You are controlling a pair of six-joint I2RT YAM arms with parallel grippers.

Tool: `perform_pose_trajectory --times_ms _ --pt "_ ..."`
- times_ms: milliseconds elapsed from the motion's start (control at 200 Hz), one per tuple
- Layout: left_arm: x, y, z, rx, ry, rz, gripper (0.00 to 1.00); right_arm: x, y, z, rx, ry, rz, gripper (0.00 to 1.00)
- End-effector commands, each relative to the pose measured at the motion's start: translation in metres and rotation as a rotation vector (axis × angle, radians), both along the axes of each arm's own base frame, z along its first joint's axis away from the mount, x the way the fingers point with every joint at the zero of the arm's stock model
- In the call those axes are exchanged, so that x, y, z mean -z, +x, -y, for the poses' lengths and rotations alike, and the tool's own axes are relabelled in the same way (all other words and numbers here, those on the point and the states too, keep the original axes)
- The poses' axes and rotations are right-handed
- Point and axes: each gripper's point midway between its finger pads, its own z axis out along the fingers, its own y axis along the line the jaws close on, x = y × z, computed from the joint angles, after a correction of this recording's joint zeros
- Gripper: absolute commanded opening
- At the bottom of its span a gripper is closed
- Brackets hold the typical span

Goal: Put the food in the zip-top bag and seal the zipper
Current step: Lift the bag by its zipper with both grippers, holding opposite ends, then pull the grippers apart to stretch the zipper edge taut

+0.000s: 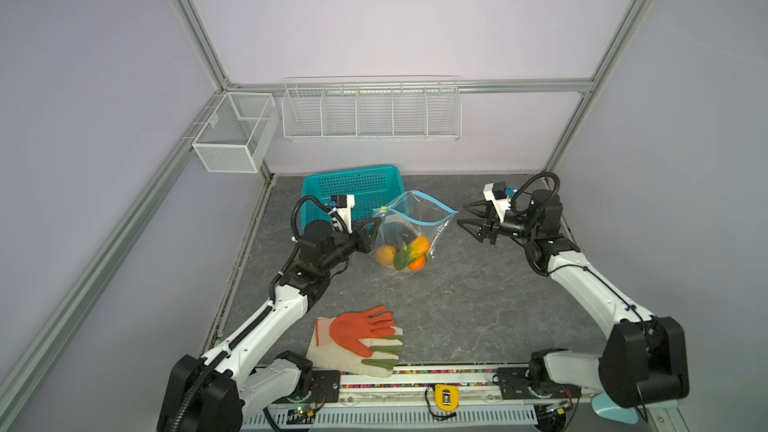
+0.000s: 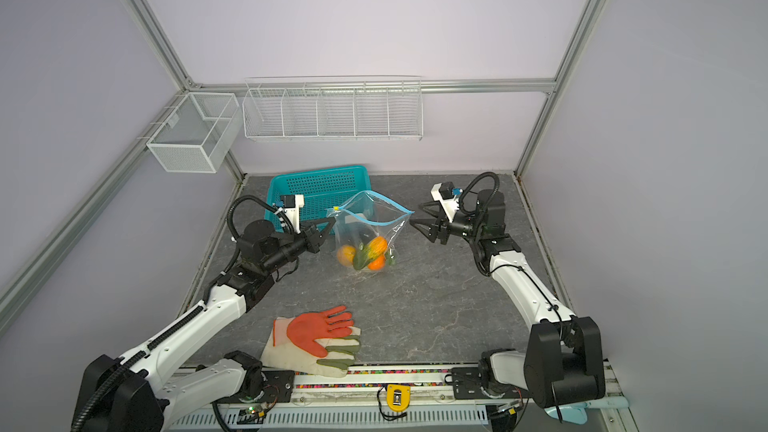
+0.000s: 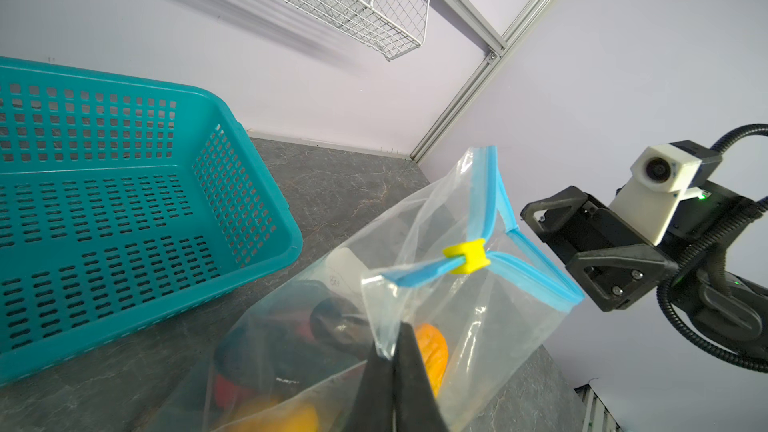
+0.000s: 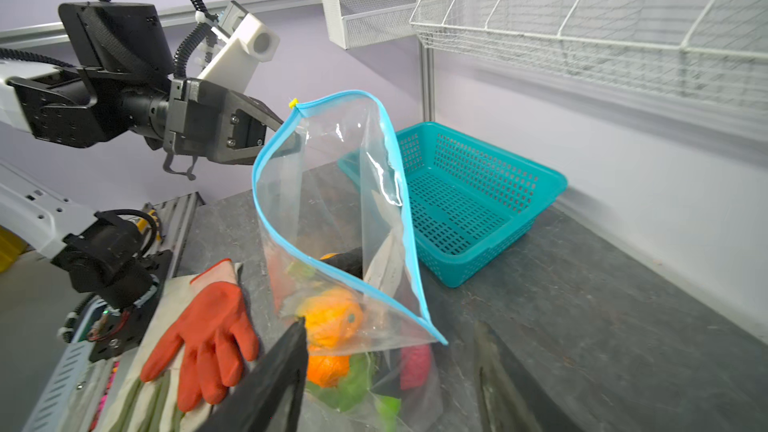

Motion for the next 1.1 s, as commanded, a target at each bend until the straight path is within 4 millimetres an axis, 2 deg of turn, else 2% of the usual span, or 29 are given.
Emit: perform_pose_trajectory --times_ms 0,75,200,365,380,430,705,755,885,950,1095 --pt "-0.004 -0.003 0.001 0.017 -0.006 0.013 0.00 -0.002 0.000 -0.003 -0.034 0.005 0.043 0.69" --pt "-0.005 -0.003 0.001 0.017 -0.012 0.015 0.00 0.004 0.007 -0.009 -0.051 0.006 0.011 0.69" --pt "-0.005 -0.003 0.002 0.023 -0.015 0.010 0.00 0.005 0.007 -0.024 -0.091 0.004 0.025 0.67" --pt "-0.005 -0.004 0.001 0.018 -0.015 0.012 0.00 0.004 0.010 -0.031 -0.127 0.020 0.014 0.53" --pt "-0.004 -0.005 0.001 0.020 -0.014 0.011 0.00 0.004 0.005 -0.039 -0.153 0.022 0.014 0.52" --pt "-0.005 -0.005 0.001 0.020 -0.015 0.012 0.00 0.003 0.004 -0.043 -0.161 0.024 0.011 0.48" --pt "-0.005 -0.006 -0.004 -0.003 0.001 0.010 0.00 -0.001 0.003 -0.043 -0.161 -0.003 -0.004 0.17" --pt "-0.006 -0.006 -0.004 0.001 0.011 0.011 0.00 -0.003 0.002 -0.043 -0.163 -0.012 0.001 0.14" --pt "-0.003 -0.009 -0.003 0.022 0.082 0.019 0.25 -0.004 0.000 -0.043 -0.174 -0.031 0.022 0.07" --pt "0.000 -0.013 -0.003 0.059 0.141 0.034 0.34 -0.005 -0.002 -0.044 -0.197 -0.053 0.020 0.07" --pt "0.003 -0.016 -0.013 0.118 0.220 0.011 0.41 -0.010 -0.003 -0.042 -0.233 -0.102 0.020 0.07"
